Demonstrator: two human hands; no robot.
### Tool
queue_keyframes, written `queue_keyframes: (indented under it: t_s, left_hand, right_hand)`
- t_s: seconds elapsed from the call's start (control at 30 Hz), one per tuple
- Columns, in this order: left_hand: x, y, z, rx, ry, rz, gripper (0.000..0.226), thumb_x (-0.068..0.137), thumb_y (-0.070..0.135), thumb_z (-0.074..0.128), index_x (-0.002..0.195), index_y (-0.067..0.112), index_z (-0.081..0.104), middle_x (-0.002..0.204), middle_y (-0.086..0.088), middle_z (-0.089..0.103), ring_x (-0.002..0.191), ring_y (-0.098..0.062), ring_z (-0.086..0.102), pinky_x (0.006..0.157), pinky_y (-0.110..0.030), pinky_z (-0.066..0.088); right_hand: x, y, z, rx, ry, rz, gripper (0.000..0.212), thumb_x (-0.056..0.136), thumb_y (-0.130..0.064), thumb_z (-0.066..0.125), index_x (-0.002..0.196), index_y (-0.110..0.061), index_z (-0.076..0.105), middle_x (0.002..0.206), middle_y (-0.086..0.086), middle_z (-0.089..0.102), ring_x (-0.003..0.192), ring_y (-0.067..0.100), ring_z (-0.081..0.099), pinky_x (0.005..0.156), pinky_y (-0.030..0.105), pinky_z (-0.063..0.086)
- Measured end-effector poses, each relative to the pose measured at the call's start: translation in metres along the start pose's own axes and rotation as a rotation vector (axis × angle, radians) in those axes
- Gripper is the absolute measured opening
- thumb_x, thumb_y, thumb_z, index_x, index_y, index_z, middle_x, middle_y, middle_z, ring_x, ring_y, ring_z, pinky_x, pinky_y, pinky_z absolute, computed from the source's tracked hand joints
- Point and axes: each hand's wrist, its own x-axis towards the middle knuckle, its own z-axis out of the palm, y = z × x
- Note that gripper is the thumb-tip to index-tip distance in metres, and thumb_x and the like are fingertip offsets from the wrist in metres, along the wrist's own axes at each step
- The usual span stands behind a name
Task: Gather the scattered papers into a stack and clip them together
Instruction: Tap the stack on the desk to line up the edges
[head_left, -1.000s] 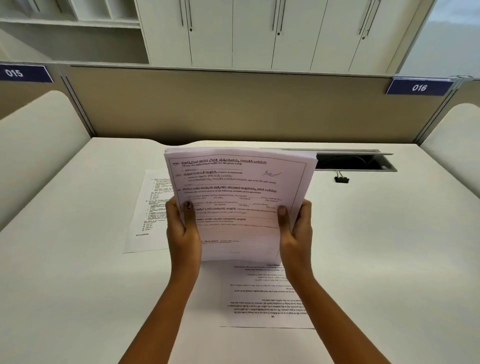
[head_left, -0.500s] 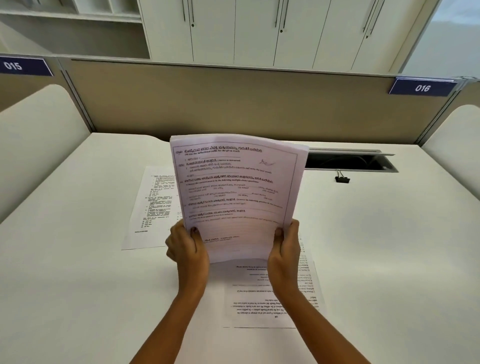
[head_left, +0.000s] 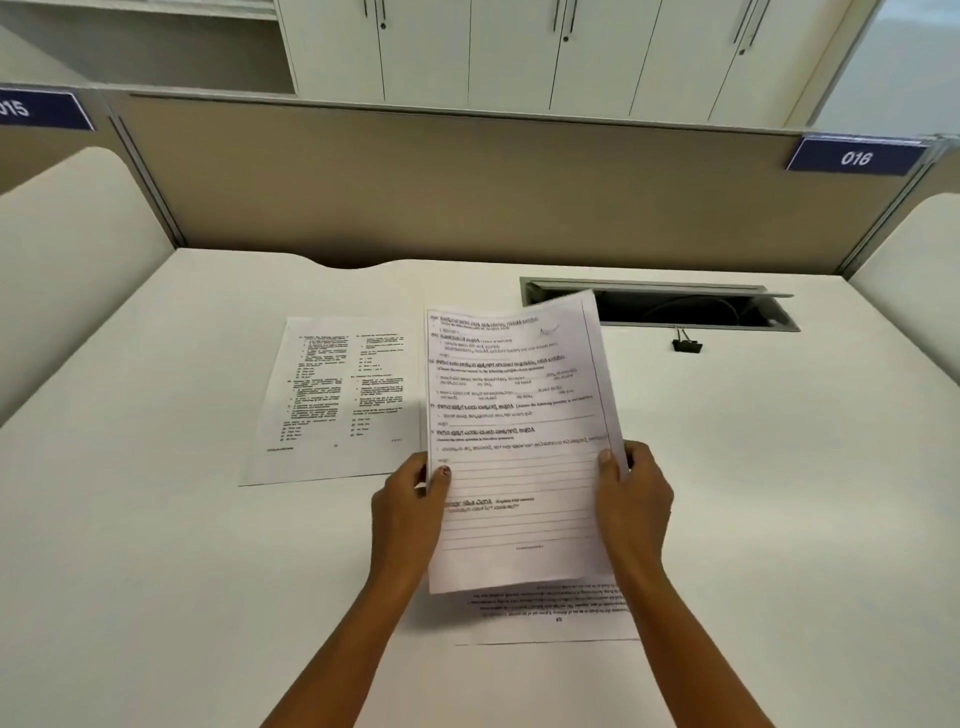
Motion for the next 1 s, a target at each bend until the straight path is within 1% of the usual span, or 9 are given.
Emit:
queue_keyframes:
  t_s: [0.1,0.2,0.33,0.47,0.57,0.67,0.8,0.9,1.0]
  left_hand:
    - [-0.002,-0.004,0.010,0.059,-0.092,-0.086,0.026,0.093,0.018,0.053,0.118,0.012,0.061,0.115,-0.005,0.065,0.090,-0.013,0.058,0.067,-0.014,0.042]
    - [-0.004,-0.012,0.019,0.161,-0.091,-0.113,0.029,0.089,0.015,0.058,0.116,0.003,0.061,0.128,-0.010,0.053,0.099,-0.017,0.055,0.082,-0.019,0.039]
    - [-0.008,-0.016,0.028,0.289,-0.096,-0.148,0.029,0.089,0.013,0.057,0.113,-0.002,0.062,0.143,-0.013,0.038,0.124,-0.030,0.045,0.102,-0.032,0.036]
    - [-0.009,-0.008,0.031,0.271,-0.111,-0.178,0.028,0.090,0.013,0.053,0.114,-0.002,0.055,0.133,-0.017,0.042,0.108,-0.025,0.051,0.084,-0.020,0.036]
    - [-0.006,-0.006,0.030,0.233,-0.132,-0.225,0.028,0.089,0.014,0.052,0.115,0.002,0.050,0.121,-0.015,0.055,0.089,-0.019,0.049,0.074,-0.024,0.038]
    - [-0.004,-0.007,0.026,0.154,-0.153,-0.247,0.024,0.088,0.011,0.054,0.110,0.007,0.047,0.113,-0.011,0.061,0.085,-0.018,0.051,0.070,-0.024,0.039]
    - [-0.004,-0.005,0.020,-0.008,-0.050,-0.127,0.029,0.086,0.005,0.059,0.105,0.015,0.041,0.108,-0.010,0.063,0.078,-0.013,0.057,0.051,-0.006,0.042]
    - [-0.004,0.007,0.011,-0.151,0.082,-0.028,0.036,0.087,0.004,0.061,0.111,0.017,0.038,0.103,-0.001,0.062,0.082,-0.012,0.062,0.055,-0.002,0.045]
    - [-0.001,0.022,0.002,-0.221,0.185,0.119,0.037,0.088,0.007,0.060,0.117,0.019,0.039,0.101,0.005,0.063,0.085,-0.004,0.063,0.061,-0.003,0.047]
  right_hand:
    - [0.006,0.016,-0.001,-0.215,-0.060,0.081,0.021,0.094,-0.021,0.052,0.103,-0.005,0.063,0.093,0.004,0.062,0.086,0.025,0.059,0.074,0.032,0.046]
    - [0.003,0.022,-0.001,-0.410,-0.104,0.130,0.026,0.088,-0.024,0.058,0.101,-0.004,0.069,0.103,0.015,0.066,0.093,0.037,0.061,0.083,0.041,0.053]
    - [-0.006,0.019,-0.003,-0.531,-0.176,0.237,0.029,0.089,-0.020,0.057,0.110,0.000,0.060,0.120,0.021,0.047,0.107,0.042,0.049,0.089,0.041,0.046]
    - [-0.009,0.016,-0.003,-0.514,-0.227,0.259,0.031,0.091,-0.019,0.055,0.113,0.002,0.055,0.122,0.023,0.045,0.107,0.044,0.051,0.088,0.040,0.045]
    - [-0.005,0.018,-0.001,-0.451,-0.264,0.292,0.031,0.092,-0.018,0.054,0.114,0.002,0.052,0.120,0.023,0.051,0.104,0.043,0.056,0.087,0.040,0.046]
    - [-0.004,0.017,0.000,-0.376,-0.272,0.269,0.025,0.092,-0.013,0.053,0.112,0.001,0.049,0.114,0.021,0.061,0.102,0.038,0.060,0.082,0.036,0.046]
    - [-0.009,0.012,0.000,-0.115,-0.151,0.128,0.017,0.093,-0.007,0.052,0.110,-0.006,0.049,0.105,0.010,0.063,0.096,0.031,0.062,0.080,0.035,0.050]
    - [-0.013,0.001,-0.001,0.156,-0.045,-0.034,0.014,0.095,-0.007,0.050,0.107,-0.013,0.045,0.102,0.000,0.058,0.088,0.017,0.062,0.074,0.023,0.049]
    - [-0.016,-0.012,0.001,0.364,0.049,-0.196,0.027,0.096,-0.002,0.046,0.107,-0.023,0.032,0.108,0.003,0.054,0.092,0.007,0.060,0.070,0.010,0.050]
